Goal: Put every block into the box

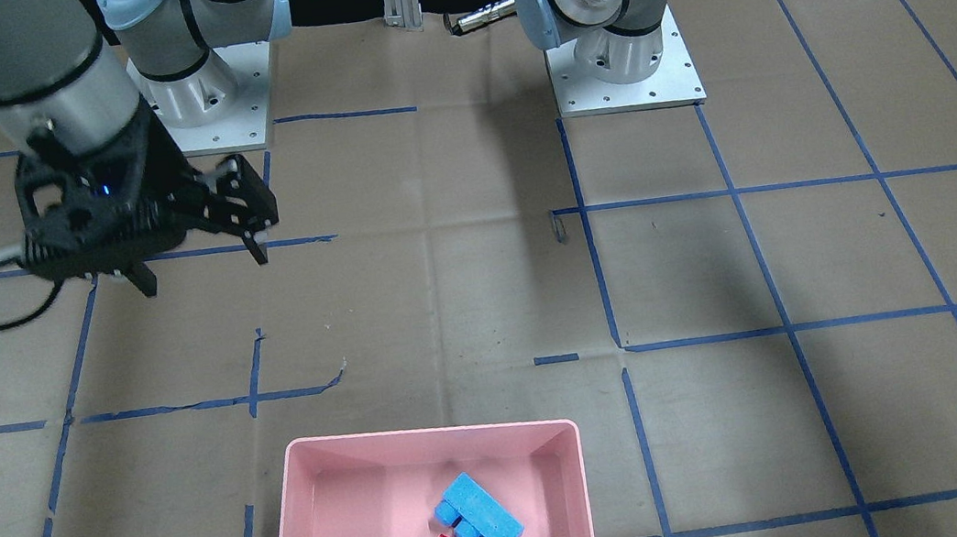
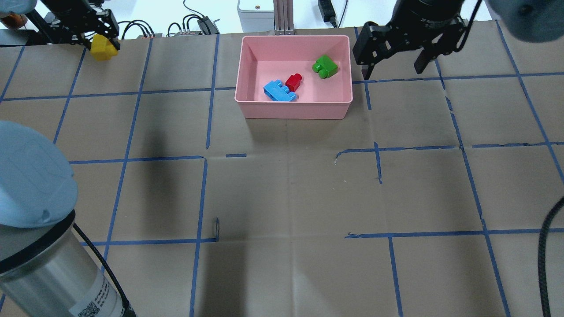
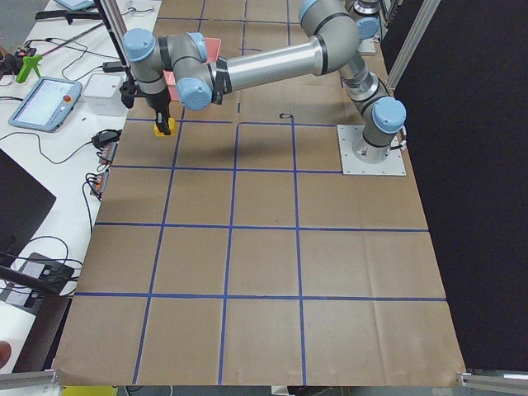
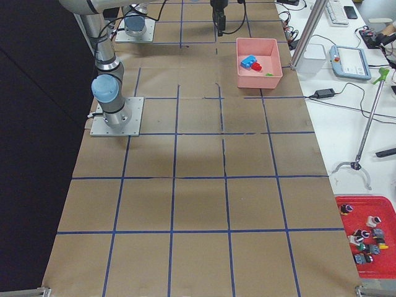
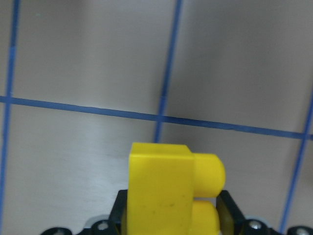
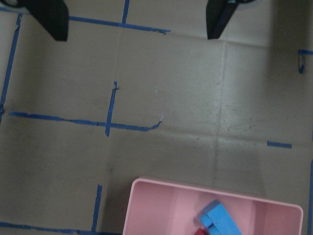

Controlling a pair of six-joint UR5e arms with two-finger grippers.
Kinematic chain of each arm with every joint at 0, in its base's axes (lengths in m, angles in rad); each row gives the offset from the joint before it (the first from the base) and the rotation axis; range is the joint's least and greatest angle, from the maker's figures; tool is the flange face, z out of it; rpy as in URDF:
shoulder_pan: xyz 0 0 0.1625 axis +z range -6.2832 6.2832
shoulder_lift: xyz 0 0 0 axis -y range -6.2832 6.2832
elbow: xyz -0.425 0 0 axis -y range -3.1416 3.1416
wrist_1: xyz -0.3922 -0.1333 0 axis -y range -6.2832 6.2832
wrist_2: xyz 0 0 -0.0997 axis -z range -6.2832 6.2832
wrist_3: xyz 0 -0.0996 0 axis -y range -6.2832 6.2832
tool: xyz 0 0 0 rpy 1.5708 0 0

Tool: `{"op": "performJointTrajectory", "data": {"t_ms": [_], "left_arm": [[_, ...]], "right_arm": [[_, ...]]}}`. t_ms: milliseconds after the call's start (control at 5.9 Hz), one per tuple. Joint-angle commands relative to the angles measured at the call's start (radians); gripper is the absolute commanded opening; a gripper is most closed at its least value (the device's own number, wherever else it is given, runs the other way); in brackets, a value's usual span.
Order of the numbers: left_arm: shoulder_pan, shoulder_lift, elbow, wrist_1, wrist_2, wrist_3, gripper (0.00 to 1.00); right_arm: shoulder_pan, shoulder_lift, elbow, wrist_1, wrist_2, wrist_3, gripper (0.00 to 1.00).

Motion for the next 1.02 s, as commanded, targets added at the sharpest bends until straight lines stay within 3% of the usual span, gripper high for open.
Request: {"op": "performJointTrajectory", "data": {"t_ms": [0,169,508,677,847], "left_arm": [[-0.257,-0.005,0.001,0.013,-0.015,-0.504,0.26],[-0.351,-0.022,-0.004,0.068,-0.034,-0.677,0.26],[-0.439,-0.123,-0.007,0.224,-0.025,-0.799,0.27],[-0.439,-0.164,-0.010,0.284,-0.025,-0.821,0.43],[-0.441,-0.181,-0.008,0.324,-0.008,-0.821,0.98]], "right_arm": [[-0.028,-0.144,0.206,-0.045,-0.005,0.015,1.00],[-0.042,-0.134,0.219,-0.059,-0.005,0.015,1.00],[-0.048,-0.132,0.216,-0.060,-0.007,0.014,1.00],[-0.050,-0.132,0.214,-0.061,-0.043,0.017,1.00],[-0.070,-0.132,0.217,-0.059,-0.044,0.015,1.00]]}}
